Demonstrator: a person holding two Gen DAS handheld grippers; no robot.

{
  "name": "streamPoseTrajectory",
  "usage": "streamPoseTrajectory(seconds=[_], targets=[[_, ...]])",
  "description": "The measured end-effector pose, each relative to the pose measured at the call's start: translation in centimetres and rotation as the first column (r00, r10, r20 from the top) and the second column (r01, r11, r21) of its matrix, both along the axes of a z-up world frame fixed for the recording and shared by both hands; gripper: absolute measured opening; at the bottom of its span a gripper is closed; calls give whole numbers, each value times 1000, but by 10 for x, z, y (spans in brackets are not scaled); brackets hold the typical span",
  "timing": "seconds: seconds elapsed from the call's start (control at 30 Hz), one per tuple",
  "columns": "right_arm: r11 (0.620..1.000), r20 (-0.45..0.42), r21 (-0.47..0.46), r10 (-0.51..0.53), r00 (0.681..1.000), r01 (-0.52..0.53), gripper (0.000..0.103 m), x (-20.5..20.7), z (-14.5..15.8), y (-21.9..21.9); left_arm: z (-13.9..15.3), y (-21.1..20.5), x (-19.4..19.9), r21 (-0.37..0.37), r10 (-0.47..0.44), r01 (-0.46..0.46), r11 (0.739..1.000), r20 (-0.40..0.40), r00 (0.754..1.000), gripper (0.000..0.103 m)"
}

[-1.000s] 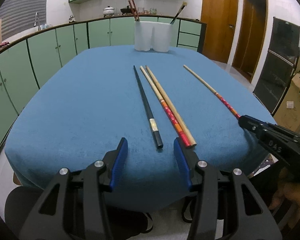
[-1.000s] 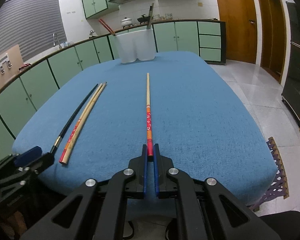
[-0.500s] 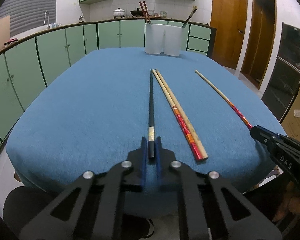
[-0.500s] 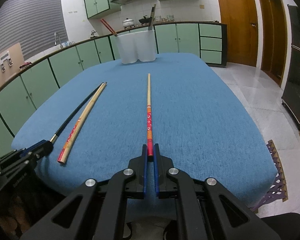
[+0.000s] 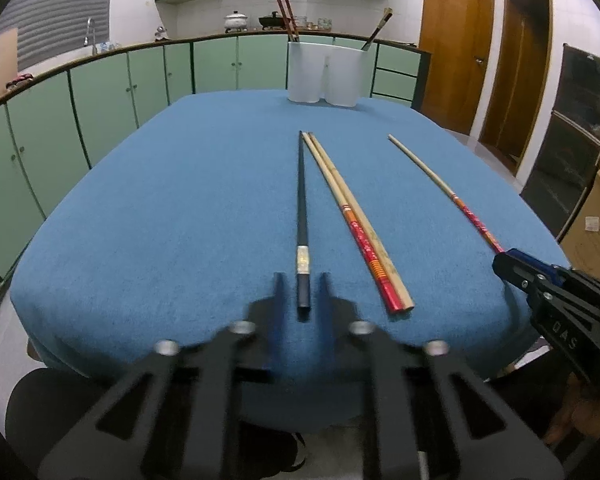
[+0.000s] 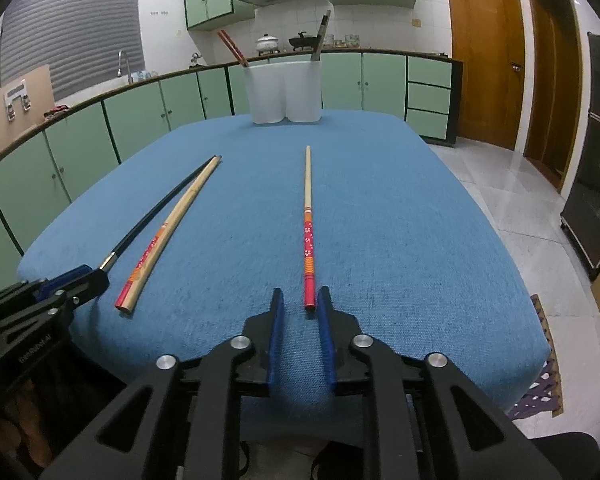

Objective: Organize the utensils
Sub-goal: 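Grasp the black chopstick with the left tool while the right tool grasps a red-patterned chopstick, then drop the black chopstick into the holder with the left tool while the right tool drops its red chopstick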

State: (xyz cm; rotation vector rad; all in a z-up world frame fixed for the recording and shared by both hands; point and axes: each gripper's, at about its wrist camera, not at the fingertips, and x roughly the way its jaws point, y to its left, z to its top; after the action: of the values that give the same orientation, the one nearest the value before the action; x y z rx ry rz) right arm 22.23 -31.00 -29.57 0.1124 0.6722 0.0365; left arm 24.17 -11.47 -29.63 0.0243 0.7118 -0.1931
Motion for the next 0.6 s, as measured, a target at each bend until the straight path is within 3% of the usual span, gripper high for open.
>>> streamPoseTrajectory(seconds=[0.13, 0.27, 0.6], targets=[[999, -1, 35, 4, 1000, -4, 5, -1, 10, -6, 9, 4, -2, -21, -10, 10, 1000, 9, 1000, 6], [999, 49, 42, 14, 999, -16, 5, -11, 39, -7, 32, 8, -11, -36, -28, 30, 999, 50, 998, 6], [995, 155, -1, 102, 983, -103, 5, -10, 142, 3, 108, 16, -6, -40, -69, 76, 996, 160, 985, 6]])
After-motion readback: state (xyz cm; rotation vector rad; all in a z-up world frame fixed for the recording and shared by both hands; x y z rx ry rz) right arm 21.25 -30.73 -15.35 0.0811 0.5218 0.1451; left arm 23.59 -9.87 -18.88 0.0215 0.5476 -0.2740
